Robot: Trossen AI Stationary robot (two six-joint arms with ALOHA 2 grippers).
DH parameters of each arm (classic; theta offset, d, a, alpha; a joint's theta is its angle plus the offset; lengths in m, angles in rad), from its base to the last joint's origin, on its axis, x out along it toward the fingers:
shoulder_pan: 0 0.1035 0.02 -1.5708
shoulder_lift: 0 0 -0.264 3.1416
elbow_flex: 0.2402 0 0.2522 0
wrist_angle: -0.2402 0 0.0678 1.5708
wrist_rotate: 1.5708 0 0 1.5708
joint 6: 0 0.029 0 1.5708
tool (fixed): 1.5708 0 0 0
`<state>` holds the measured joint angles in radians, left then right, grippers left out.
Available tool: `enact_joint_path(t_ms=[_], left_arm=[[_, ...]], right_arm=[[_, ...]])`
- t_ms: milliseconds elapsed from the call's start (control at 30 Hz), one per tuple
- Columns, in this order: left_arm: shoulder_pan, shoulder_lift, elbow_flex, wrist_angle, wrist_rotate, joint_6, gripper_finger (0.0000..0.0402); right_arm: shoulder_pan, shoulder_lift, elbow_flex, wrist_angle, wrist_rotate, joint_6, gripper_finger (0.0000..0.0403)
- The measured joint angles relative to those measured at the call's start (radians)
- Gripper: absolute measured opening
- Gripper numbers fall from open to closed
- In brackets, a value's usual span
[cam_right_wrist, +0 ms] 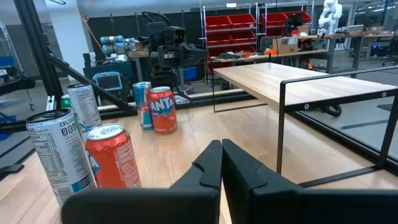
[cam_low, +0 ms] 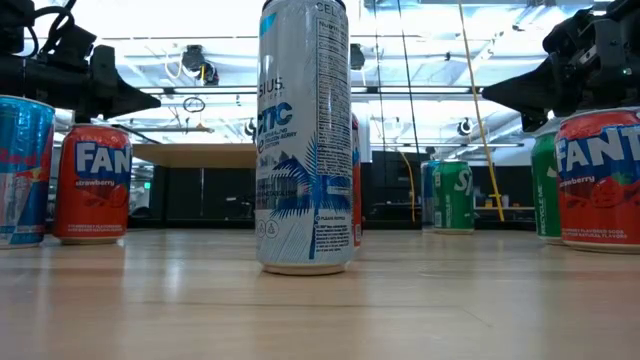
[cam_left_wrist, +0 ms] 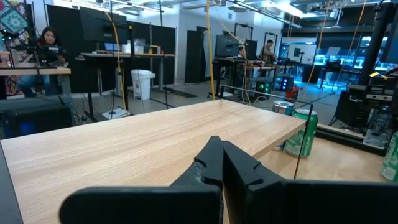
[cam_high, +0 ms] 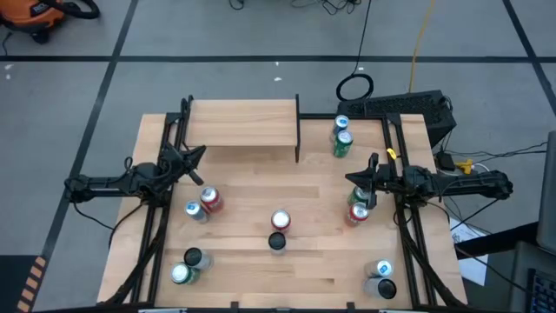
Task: Place canned beverage on shelf
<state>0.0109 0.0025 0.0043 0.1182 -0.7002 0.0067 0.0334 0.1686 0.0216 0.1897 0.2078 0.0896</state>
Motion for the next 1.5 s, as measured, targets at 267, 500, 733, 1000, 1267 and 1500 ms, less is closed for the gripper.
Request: enact_joint_path(t_ms=[267,500,733,1000,1267,1500], left_arm=[[0.000,0.000,0.000,0.000,0.000,0.000,0.0000],[0.000,0.000,0.000,0.000,0.000,0.000,0.0000],[0.000,0.000,0.000,0.000,0.000,0.000,0.0000],[0.000,0.000,0.000,0.000,0.000,0.000,0.0000],[0.000,0.000,0.000,0.000,0.000,0.000,0.0000],[0.000,0.000,0.000,0.005,0.000,0.000,0.0000]], right_arm=[[0.000,0.000,0.000,0.000,0.000,0.000,0.0000],[0.000,0.000,0.000,0.000,0.000,0.000,0.0000],[0.000,0.007,0.000,0.001,0.000,0.000,0.0000],[0.000,0.007,0.000,0.000,0.000,0.000,0.0000],[0.000,0.007,0.000,0.022,0.000,0.034,0.0000],[0.000,0.006,0.000,0.065,0.002,0.208,0.0000]])
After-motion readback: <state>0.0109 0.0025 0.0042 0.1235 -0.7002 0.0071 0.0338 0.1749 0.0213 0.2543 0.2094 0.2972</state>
